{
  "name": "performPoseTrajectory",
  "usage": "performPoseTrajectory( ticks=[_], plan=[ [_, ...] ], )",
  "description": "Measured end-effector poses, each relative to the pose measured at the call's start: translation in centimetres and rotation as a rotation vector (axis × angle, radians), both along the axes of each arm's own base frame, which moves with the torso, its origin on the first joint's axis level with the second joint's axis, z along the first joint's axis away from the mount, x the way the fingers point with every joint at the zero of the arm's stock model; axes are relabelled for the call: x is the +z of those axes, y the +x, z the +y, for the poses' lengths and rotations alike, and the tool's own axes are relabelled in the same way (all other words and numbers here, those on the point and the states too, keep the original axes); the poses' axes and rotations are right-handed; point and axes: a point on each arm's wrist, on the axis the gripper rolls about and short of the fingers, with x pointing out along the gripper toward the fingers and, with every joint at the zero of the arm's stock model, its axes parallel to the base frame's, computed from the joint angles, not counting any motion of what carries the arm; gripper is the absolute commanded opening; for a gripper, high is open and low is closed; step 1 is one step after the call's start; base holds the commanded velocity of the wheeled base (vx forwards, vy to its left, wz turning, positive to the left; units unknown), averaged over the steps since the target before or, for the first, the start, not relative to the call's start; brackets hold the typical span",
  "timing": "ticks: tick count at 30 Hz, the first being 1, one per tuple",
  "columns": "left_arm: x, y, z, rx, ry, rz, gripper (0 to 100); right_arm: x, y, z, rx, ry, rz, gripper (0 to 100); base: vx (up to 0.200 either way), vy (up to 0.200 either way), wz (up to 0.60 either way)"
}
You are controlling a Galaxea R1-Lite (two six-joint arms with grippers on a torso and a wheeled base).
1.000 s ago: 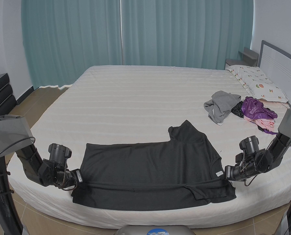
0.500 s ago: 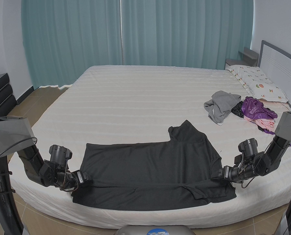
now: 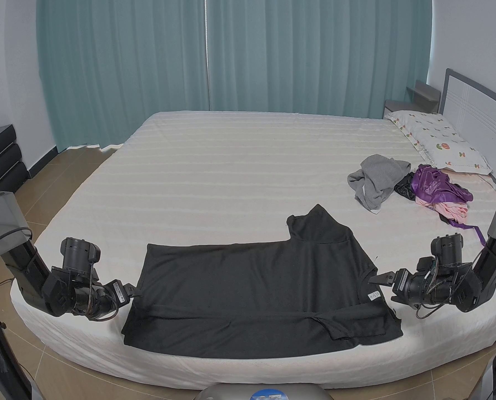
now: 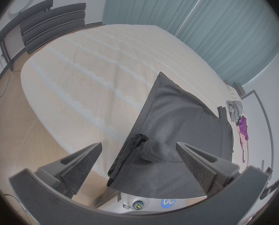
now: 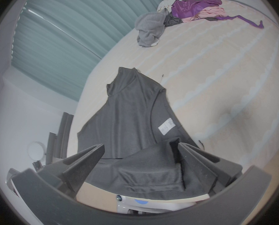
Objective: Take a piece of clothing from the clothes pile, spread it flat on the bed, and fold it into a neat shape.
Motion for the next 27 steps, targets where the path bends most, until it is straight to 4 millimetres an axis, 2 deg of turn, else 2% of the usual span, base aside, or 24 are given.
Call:
performPoseTrajectory(
  ticks=[10,15,19,25,27],
  plan=[
    [0.5,-0.6,-0.6,-0.011,-0.019,-0.004,100,-1.1,-1.9,0.1,-0.009,0.099,0.02,100,0.0,-0.2,0.0],
    [0.8,-0.4,-0.6,-0.007,-0.026,-0.036,100,-1.7,-2.0,0.1,-0.01,0.096,0.044,100,0.0,0.0,0.0],
    [1.4,0.2,-0.6,0.06,-0.08,-0.107,100,-2.0,-2.1,0.1,-0.007,0.094,0.058,100,0.0,0.0,0.0],
    [1.9,0.3,-0.6,0.092,-0.118,-0.152,100,-2.3,-2.2,0.2,-0.004,0.093,0.07,100,0.2,0.0,0.0],
    [2.0,0.1,-0.6,0.085,-0.112,-0.151,100,-2.3,-2.2,0.3,-0.001,0.092,0.072,100,0.0,0.0,0.0]
  ],
)
